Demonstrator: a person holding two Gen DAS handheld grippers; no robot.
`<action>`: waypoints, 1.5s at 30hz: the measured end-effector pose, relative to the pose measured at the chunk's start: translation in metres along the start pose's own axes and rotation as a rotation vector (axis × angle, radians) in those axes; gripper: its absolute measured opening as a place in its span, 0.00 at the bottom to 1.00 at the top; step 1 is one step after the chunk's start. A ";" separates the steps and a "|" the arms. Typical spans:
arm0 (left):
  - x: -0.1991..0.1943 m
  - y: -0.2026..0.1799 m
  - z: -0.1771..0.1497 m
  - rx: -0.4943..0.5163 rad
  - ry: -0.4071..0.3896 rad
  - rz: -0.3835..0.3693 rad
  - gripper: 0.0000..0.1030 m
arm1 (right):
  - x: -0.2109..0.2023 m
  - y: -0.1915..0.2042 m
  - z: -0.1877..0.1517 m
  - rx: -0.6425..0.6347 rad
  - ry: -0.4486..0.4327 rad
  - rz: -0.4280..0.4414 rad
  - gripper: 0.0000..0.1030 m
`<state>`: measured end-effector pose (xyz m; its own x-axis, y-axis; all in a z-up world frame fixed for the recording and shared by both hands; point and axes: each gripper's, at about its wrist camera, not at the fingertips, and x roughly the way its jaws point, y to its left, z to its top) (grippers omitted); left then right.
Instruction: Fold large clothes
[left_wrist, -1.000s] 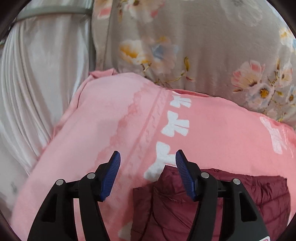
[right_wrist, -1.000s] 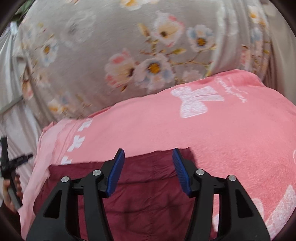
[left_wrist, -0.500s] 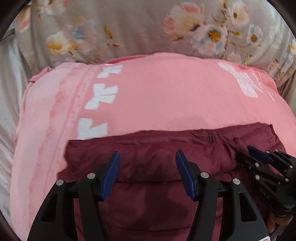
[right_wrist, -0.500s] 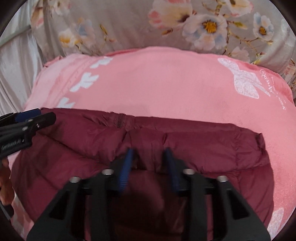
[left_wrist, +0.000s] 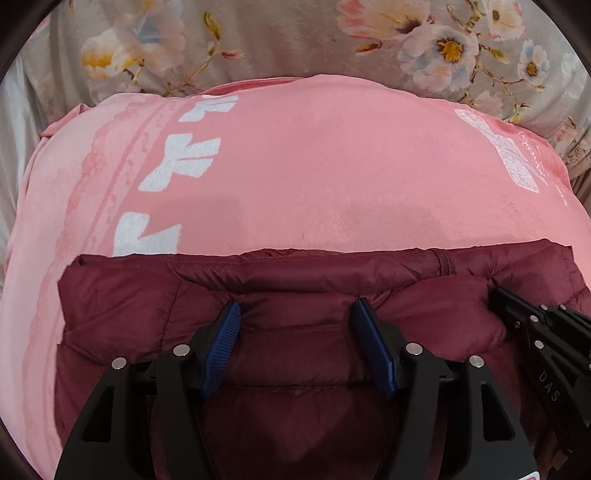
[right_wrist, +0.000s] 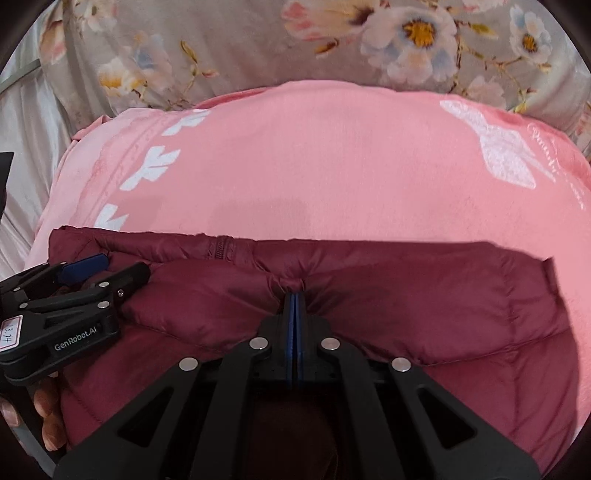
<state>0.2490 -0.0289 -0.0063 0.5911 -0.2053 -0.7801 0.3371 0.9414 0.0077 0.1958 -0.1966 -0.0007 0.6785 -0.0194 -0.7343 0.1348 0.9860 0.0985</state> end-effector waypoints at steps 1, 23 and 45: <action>0.002 0.000 -0.001 -0.003 -0.007 0.000 0.62 | 0.002 0.000 -0.001 0.000 0.000 0.001 0.00; -0.027 0.020 -0.002 -0.017 -0.099 0.032 0.66 | -0.038 -0.033 -0.001 0.093 -0.124 0.022 0.01; 0.008 0.106 -0.003 -0.175 -0.044 0.191 0.79 | -0.020 -0.130 -0.021 0.249 -0.089 -0.164 0.01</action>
<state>0.2870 0.0697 -0.0136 0.6645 -0.0273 -0.7468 0.0866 0.9954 0.0407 0.1495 -0.3208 -0.0127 0.6924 -0.1998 -0.6933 0.4126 0.8979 0.1533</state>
